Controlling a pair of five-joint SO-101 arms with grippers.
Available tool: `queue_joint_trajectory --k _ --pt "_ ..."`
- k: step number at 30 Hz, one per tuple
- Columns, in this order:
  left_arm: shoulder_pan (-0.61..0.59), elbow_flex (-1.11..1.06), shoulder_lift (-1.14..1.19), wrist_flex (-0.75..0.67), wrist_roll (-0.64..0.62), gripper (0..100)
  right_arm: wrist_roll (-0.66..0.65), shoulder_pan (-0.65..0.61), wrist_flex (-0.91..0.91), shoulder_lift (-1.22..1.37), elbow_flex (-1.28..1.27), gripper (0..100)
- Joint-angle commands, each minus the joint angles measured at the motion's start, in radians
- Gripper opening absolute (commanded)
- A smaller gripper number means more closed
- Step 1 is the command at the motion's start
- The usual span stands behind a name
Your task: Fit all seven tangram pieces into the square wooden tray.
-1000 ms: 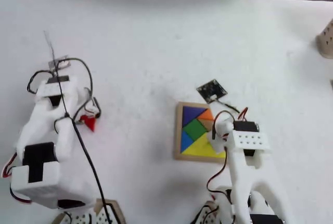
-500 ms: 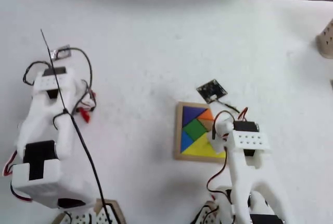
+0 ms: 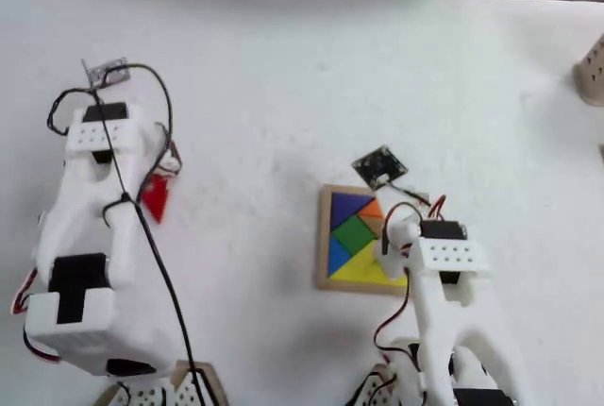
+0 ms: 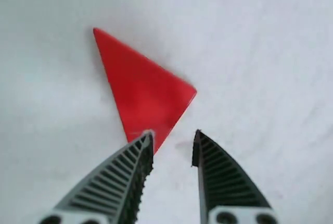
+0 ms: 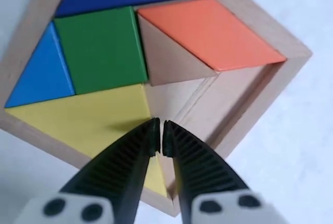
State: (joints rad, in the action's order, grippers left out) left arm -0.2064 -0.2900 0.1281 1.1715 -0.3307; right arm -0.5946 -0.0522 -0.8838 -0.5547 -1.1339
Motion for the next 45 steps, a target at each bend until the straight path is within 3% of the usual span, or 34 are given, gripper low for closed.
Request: queue_joint_trajectory --k 1,7,13,21,33,45 --pt "0.018 -0.025 -0.008 -0.069 -0.101 24 -0.015 -0.01 0.019 0.002 0.008 1.8" --pt "0.005 -0.087 -0.008 -0.074 -0.275 41 -0.021 -0.01 0.019 0.001 0.006 1.8" --pt "-0.076 -0.095 -0.007 -0.135 -0.287 39 -0.064 -0.01 0.018 0.001 0.002 1.8" --pt "-0.081 -0.077 0.108 -0.166 -0.279 34 -0.071 -0.012 0.018 0.001 0.002 1.8" --pt "-0.105 0.215 0.341 0.052 -0.279 34 -0.071 -0.012 0.018 0.001 0.002 1.8" --pt "-0.166 0.241 0.375 0.063 -0.281 34 -0.071 -0.012 0.018 0.001 0.002 1.8"
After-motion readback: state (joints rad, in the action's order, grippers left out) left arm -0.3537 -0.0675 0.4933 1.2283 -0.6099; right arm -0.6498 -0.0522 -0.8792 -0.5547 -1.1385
